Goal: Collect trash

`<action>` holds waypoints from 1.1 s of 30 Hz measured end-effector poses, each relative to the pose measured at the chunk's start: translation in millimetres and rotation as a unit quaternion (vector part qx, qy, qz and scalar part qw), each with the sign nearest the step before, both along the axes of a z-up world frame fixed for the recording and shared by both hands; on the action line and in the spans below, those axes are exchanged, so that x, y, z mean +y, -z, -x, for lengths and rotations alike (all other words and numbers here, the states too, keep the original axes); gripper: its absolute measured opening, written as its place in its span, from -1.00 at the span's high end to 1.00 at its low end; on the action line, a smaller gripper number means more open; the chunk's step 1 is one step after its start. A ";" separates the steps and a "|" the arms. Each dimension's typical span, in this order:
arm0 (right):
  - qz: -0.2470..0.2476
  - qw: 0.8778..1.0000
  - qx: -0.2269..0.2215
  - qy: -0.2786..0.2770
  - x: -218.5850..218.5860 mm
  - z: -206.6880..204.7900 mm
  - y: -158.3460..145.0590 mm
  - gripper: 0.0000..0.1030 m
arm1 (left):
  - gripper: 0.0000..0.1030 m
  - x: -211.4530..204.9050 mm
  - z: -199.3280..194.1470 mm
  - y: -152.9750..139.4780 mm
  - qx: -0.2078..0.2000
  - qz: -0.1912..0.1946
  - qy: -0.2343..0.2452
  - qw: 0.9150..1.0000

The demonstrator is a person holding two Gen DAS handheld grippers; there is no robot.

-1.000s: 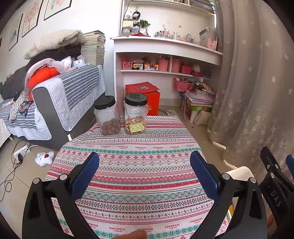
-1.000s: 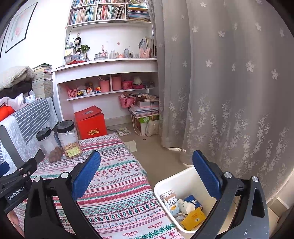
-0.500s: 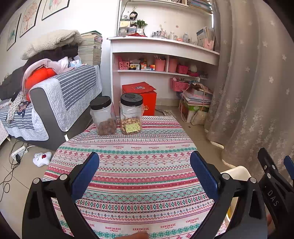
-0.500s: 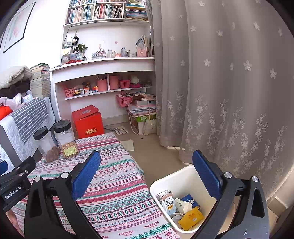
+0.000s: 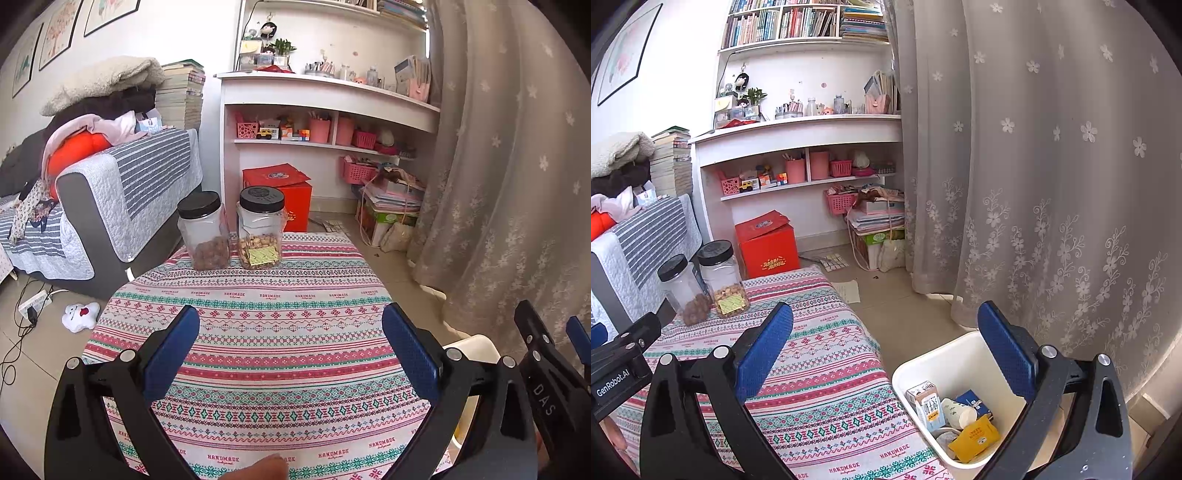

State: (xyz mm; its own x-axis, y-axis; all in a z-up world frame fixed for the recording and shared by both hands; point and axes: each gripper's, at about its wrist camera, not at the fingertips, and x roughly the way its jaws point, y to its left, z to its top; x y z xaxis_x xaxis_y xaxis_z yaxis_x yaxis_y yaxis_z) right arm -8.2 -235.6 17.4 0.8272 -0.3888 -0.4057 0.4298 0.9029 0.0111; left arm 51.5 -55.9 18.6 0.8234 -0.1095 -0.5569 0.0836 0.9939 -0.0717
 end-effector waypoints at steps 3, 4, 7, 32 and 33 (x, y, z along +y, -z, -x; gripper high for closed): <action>0.000 1.000 -0.001 0.000 -0.4 0.3 0.1 -0.87 | -0.87 -0.3 0.7 -0.3 0.000 -0.001 0.001 1.000; 0.000 1.000 -0.001 0.000 0.0 0.1 0.0 -0.87 | -0.87 -0.4 1.1 -0.4 -0.001 -0.002 0.002 1.000; 0.000 1.000 0.000 0.000 -0.1 0.0 0.1 -0.87 | -0.87 -1.9 1.8 -1.2 -0.002 -0.004 0.002 1.000; 0.000 1.000 0.001 -0.001 -0.9 -0.1 -0.5 -0.87 | -0.87 -1.4 2.1 -1.6 0.000 -0.005 0.004 1.000; 0.000 1.000 0.001 0.000 -0.8 -0.1 -0.6 -0.87 | -0.87 -1.3 2.3 -1.6 0.000 -0.005 0.004 1.000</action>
